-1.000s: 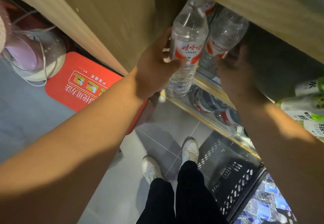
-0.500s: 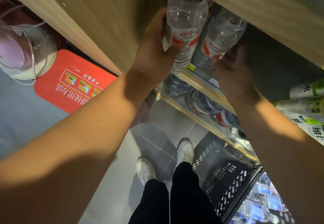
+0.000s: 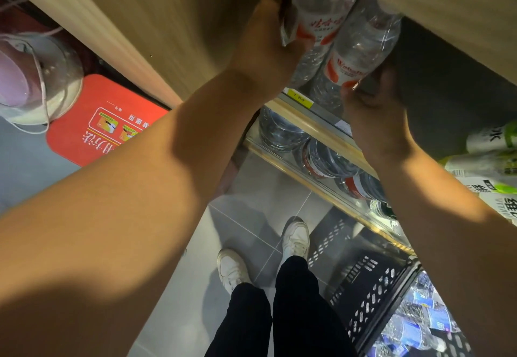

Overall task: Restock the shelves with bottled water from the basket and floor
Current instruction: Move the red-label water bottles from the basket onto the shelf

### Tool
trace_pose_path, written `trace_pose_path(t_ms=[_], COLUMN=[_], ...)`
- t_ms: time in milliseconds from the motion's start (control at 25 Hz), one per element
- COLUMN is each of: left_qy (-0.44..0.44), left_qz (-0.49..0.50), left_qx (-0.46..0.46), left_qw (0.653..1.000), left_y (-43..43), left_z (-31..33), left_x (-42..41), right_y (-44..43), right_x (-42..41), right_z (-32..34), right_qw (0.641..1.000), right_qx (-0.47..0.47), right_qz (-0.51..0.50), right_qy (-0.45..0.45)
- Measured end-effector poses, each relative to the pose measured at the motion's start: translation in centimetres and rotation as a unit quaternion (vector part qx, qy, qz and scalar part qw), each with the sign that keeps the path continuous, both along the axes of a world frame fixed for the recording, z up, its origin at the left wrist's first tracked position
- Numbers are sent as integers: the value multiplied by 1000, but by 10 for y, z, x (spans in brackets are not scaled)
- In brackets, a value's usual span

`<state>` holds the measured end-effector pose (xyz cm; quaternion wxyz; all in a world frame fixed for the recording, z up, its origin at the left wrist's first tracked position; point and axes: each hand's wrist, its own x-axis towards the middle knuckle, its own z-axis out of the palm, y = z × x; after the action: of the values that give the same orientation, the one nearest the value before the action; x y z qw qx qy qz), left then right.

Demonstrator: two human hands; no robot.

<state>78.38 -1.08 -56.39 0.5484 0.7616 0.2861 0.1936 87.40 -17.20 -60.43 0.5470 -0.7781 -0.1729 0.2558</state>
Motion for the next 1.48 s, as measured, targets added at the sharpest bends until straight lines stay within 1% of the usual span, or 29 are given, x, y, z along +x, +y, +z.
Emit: trace_pose_path(t_ms=[160,320,400,560,640,760,840,960,1080,1200,1360,1480], left_qy=[22,93,119,68,51,56,50,37,62,80,56,54], left_qz=[-36,-35,-52,-80,-91,-113,-83,-28,-5,-3,13,6], left_qx=[21,24,35,-2,14,37,17,-38,-6,12,19,20], left_qw=[999,995,991,994,994,991,995,998,998,997,998,998], left_y=[10,23,25,23,22,19,16,11,6,2,0,3], left_z=[-4,-8,-14,-24,-23,-22,-29,-40,-48,-56,-60,-59], left_x=[9,18,16,7,6,5,5,11,14,14,17,17], right_y=[3,6,8,11,12,14,16,20,22,23,26,30], right_x=[-2,0,0,0,1,1,1,3,6,5,3,4], right_z=[-1,-1,0,-2,-3,-6,-8,-10,-17,-22,-23,-28], right_qw=[1000,1000,1000,1000,1000,1000,999,999,998,999,999,999], right_qx=[-7,-11,-7,-6,-10,-8,-6,-24,-55,-47,-35,-31], right_qz=[-7,-6,-8,-18,-20,-24,-34,-37,-13,-5,-22,-33], right_qy=[-5,0,5,-17,-14,0,2,1,-11,2,8,-1])
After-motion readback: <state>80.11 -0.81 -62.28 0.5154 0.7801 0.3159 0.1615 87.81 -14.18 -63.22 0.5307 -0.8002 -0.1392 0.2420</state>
